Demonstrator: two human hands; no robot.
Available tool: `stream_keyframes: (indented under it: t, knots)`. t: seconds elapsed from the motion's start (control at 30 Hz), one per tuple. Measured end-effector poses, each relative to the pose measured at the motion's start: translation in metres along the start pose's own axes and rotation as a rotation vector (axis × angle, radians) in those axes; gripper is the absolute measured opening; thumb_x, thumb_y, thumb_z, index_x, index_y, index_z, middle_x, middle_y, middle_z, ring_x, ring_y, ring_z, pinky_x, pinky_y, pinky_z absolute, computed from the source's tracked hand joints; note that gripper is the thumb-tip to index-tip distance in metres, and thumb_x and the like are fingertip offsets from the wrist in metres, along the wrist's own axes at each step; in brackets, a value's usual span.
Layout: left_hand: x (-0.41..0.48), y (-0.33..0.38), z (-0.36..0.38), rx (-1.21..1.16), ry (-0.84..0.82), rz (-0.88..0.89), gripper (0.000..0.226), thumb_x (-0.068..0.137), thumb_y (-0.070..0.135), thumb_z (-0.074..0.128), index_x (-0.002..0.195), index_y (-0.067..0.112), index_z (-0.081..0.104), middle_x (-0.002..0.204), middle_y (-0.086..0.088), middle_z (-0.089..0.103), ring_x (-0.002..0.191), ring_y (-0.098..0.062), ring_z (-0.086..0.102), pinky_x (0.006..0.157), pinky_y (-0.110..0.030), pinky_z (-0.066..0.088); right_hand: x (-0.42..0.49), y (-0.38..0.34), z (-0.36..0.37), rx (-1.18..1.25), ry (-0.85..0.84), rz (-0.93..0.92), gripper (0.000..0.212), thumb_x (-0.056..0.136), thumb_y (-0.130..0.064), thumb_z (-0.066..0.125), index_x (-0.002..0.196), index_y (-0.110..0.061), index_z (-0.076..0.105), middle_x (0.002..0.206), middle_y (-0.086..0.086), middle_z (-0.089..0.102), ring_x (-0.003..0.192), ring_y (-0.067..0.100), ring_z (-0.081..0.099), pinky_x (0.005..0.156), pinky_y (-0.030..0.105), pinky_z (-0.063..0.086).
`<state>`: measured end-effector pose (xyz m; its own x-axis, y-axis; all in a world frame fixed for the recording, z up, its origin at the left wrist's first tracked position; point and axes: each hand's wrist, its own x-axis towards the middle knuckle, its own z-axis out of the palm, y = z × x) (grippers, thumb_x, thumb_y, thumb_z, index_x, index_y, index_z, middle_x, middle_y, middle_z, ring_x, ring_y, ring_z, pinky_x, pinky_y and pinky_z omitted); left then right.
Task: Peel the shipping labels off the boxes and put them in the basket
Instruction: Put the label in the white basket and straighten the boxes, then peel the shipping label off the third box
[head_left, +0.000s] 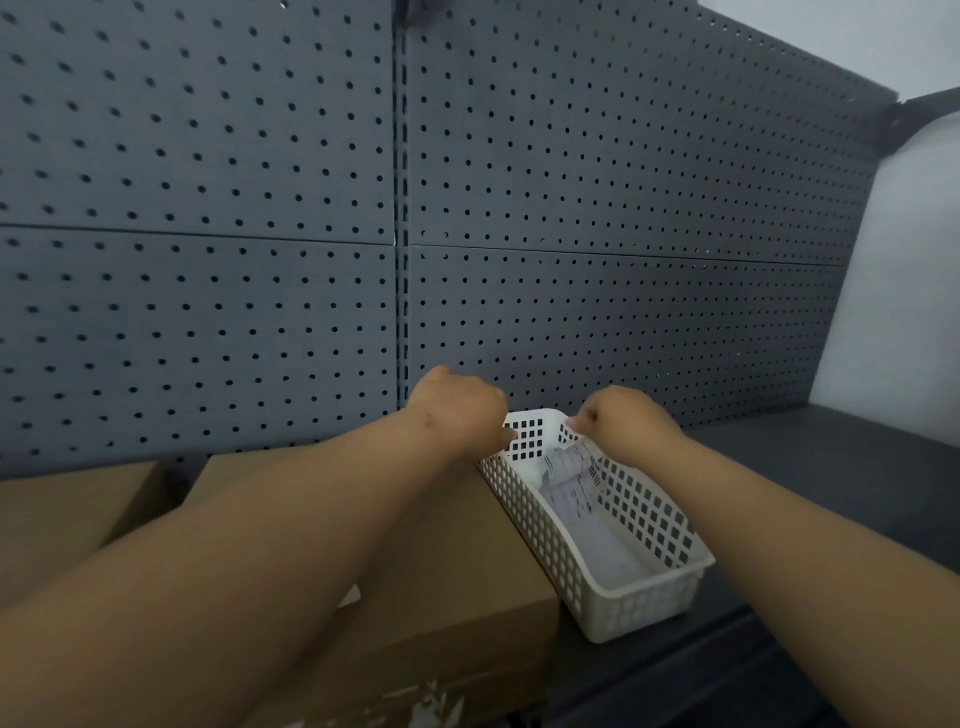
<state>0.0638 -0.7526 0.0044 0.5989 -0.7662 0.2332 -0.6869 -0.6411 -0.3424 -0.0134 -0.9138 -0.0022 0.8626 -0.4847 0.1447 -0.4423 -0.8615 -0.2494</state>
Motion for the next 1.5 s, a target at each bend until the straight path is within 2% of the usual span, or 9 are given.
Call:
stream_keyframes:
  t: [0.1,0.23,0.37,0.47,0.53,0.6,0.7,1.0,1.5]
  knots:
    - [-0.009,-0.004,-0.004,-0.002,0.005,-0.015,0.037,0.096,0.042,0.034,0.079,0.018,0.055,0.081,0.001,0.063,0.077,-0.019,0.057,0.095,-0.037,0.034,-0.009,-0.004,-0.003,0.068,0.016,-0.044,0.053,0.099,-0.045,0.034,0.108,-0.005,0.068,0.122,0.014,0.066,0.105,0.031,0.063,0.092,0.041,0.05]
    - [-0.02,-0.01,-0.008,-0.006,0.018,-0.041,0.044,0.096,0.041,0.034,0.059,0.02,0.042,0.061,0.004,0.048,0.062,-0.018,0.047,0.093,-0.037,0.034,-0.016,-0.01,-0.006,0.149,0.061,-0.097,0.056,0.1,-0.047,0.028,0.113,-0.009,0.067,0.112,0.014,0.068,0.104,0.031,0.062,0.09,0.039,0.049]
    - [-0.032,-0.018,-0.009,-0.003,0.02,-0.069,0.041,0.096,0.044,0.034,0.081,0.018,0.062,0.085,0.002,0.068,0.079,-0.019,0.06,0.1,-0.039,0.034,-0.022,-0.02,-0.007,0.166,0.131,-0.147,0.052,0.101,-0.041,0.032,0.069,-0.005,0.052,0.065,0.01,0.051,0.062,0.025,0.048,0.06,0.031,0.037]
    - [-0.045,-0.029,-0.011,-0.021,0.017,-0.113,0.041,0.096,0.044,0.034,0.095,0.017,0.064,0.095,0.0,0.068,0.089,-0.021,0.061,0.102,-0.04,0.033,-0.029,-0.038,-0.01,0.185,0.158,-0.213,0.05,0.099,-0.037,0.039,0.058,-0.009,0.037,0.063,0.008,0.053,0.053,0.024,0.042,0.056,0.029,0.034]
    - [-0.056,-0.039,-0.013,-0.011,0.015,-0.15,0.043,0.096,0.045,0.034,0.106,0.016,0.064,0.103,-0.002,0.069,0.094,-0.022,0.061,0.099,-0.04,0.033,-0.034,-0.053,-0.012,0.196,0.164,-0.272,0.048,0.099,-0.036,0.042,0.074,0.002,0.059,0.094,0.013,0.072,0.074,0.034,0.064,0.07,0.036,0.053]
    - [-0.07,-0.051,-0.014,0.006,0.011,-0.187,0.043,0.096,0.046,0.034,0.108,0.017,0.064,0.106,-0.003,0.068,0.095,-0.023,0.062,0.096,-0.04,0.035,-0.042,-0.071,-0.013,0.207,0.161,-0.319,0.043,0.098,-0.034,0.044,0.099,0.003,0.067,0.112,0.017,0.07,0.098,0.038,0.065,0.085,0.044,0.054]
    - [-0.094,-0.07,-0.016,0.02,0.0,-0.235,0.043,0.095,0.046,0.035,0.113,0.018,0.062,0.114,-0.003,0.066,0.101,-0.022,0.06,0.098,-0.04,0.034,-0.054,-0.1,-0.012,0.198,0.149,-0.377,0.038,0.098,-0.032,0.046,0.11,-0.003,0.068,0.119,0.013,0.068,0.105,0.033,0.064,0.092,0.041,0.051]
    - [-0.182,-0.124,-0.019,0.029,-0.016,-0.37,0.04,0.093,0.043,0.037,0.109,0.016,0.063,0.111,-0.004,0.064,0.093,-0.022,0.062,0.075,-0.034,0.045,-0.098,-0.176,-0.001,0.241,0.073,-0.426,0.027,0.095,-0.028,0.053,0.102,-0.01,0.073,0.115,0.003,0.071,0.103,0.027,0.065,0.091,0.039,0.052]
    - [-0.266,-0.127,-0.004,-0.179,0.012,-0.293,0.029,0.092,0.035,0.045,0.102,0.015,0.063,0.102,-0.006,0.062,0.086,-0.023,0.061,0.077,-0.039,0.053,-0.152,-0.215,0.021,0.137,-0.031,-0.237,0.031,0.095,-0.03,0.054,0.113,-0.01,0.069,0.124,0.007,0.066,0.113,0.026,0.061,0.099,0.038,0.048]
